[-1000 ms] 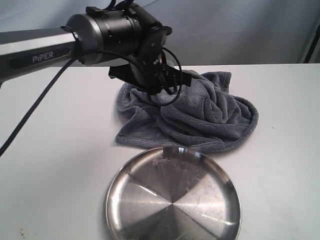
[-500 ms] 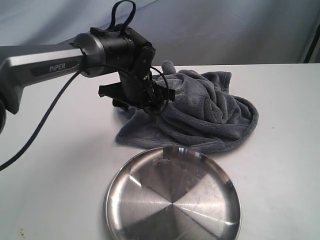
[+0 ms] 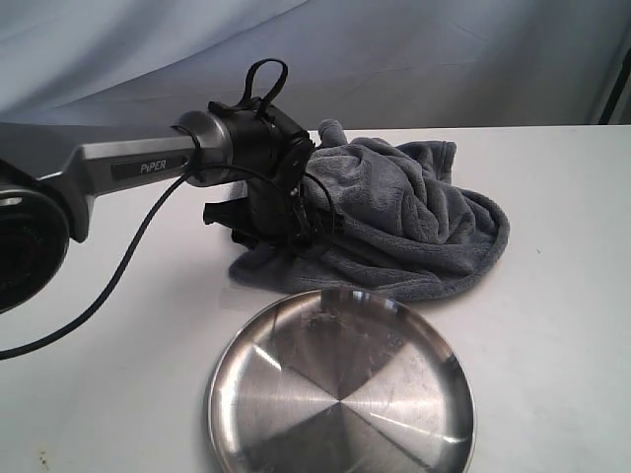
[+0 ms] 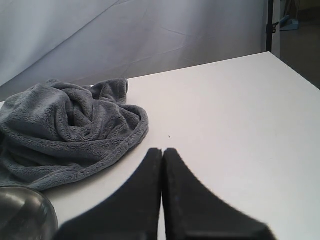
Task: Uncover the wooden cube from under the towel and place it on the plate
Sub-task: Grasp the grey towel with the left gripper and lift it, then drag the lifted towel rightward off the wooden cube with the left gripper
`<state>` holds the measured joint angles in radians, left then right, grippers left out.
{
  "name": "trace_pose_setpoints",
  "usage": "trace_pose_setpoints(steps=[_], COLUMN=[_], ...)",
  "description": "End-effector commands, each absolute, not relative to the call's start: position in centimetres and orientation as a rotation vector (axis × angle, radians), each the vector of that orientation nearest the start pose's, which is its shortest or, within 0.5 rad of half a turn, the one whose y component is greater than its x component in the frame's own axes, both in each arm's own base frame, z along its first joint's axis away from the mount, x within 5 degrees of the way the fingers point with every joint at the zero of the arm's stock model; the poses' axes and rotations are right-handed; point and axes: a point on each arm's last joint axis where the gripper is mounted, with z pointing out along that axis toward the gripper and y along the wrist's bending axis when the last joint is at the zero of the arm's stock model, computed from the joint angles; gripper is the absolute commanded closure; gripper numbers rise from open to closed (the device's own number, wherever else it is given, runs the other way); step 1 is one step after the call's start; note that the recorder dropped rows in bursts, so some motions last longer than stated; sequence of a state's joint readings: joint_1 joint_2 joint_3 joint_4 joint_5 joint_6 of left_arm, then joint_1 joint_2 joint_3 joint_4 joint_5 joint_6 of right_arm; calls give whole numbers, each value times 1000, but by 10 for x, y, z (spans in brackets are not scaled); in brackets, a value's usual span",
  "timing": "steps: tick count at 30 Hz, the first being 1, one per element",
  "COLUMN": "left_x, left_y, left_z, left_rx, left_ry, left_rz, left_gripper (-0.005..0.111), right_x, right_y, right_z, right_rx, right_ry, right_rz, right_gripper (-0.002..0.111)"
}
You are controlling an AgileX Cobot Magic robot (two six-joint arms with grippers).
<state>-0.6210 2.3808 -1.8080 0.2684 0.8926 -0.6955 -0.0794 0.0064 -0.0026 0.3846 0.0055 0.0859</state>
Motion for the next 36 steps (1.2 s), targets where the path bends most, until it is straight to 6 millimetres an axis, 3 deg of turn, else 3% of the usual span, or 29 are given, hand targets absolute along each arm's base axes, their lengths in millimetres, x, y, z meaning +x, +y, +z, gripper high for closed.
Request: trace_pose_setpoints(steps=[1,2,3,7,12,17,22,36], left_x=[402,401,401,404,405,397,391,384], left_y=[-264,-265,-266,-269,-269,-275,-283,-318], left_z=[103,102,102,116,163,223,259,309], left_rx=[91,93,104,101,100,131,145,240], left_ry=[2859,2874,2879,2874,2782,2633,2506,2217], left_rz=[94,71,64,59,-5,-147,-275,-519], left_gripper=[86,101,107,106,107,107,107,107], right_x=[56,56,56,56,56,56,56,56], right_y=[-4,-4,-4,-4,-4,-4,-4,-4], right_z=[212,212,212,212,212,212,212,212], right_rx=[411,411,411,411,411,411,411,411], right_ry=[1451,1451,1451,1451,1451,1451,1451,1451], right_rz=[327,327,327,327,327,327,327,327], right_gripper=[105,105,105,105,105,105,105,105])
